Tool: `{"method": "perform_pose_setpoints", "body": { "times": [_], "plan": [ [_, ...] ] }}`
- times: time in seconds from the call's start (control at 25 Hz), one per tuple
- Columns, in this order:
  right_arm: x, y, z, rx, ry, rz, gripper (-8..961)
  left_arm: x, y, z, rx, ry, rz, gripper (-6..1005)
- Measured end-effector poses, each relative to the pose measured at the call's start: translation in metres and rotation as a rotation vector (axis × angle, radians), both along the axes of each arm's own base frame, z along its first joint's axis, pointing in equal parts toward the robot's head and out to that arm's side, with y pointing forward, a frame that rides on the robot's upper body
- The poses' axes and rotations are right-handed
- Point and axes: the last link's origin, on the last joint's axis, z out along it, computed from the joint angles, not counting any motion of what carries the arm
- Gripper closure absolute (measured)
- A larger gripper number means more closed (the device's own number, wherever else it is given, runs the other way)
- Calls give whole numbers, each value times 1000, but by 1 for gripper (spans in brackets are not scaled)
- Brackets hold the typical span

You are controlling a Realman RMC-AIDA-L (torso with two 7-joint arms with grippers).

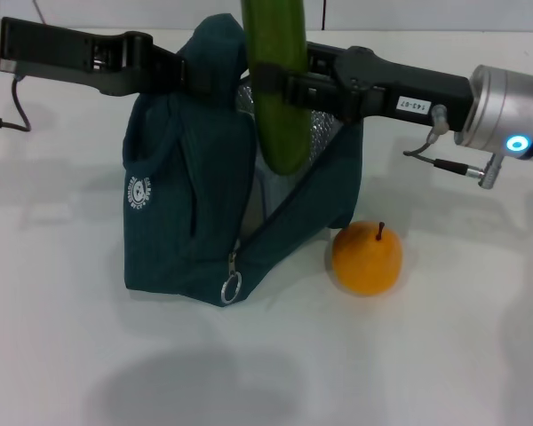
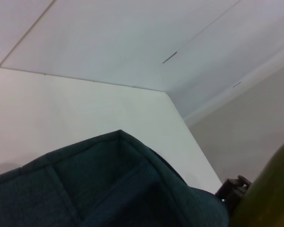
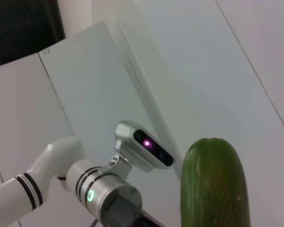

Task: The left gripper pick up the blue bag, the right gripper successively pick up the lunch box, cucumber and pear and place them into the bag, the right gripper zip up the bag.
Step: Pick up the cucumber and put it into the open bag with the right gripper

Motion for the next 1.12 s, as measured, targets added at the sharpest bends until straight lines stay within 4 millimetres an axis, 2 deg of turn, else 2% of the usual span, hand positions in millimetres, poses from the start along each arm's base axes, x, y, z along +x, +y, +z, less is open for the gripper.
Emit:
{"method": "perform_pose_setpoints", "body": {
  "times": [0.28, 1.12],
  "plan": [
    [-7, -2, -8, 14, -6, 32, 361, -4, -1, 4, 7, 2, 11, 953],
    [-14, -2, -10, 21, -12, 69, 357, -9, -2, 8, 15, 8, 18, 953]
  ]
}}
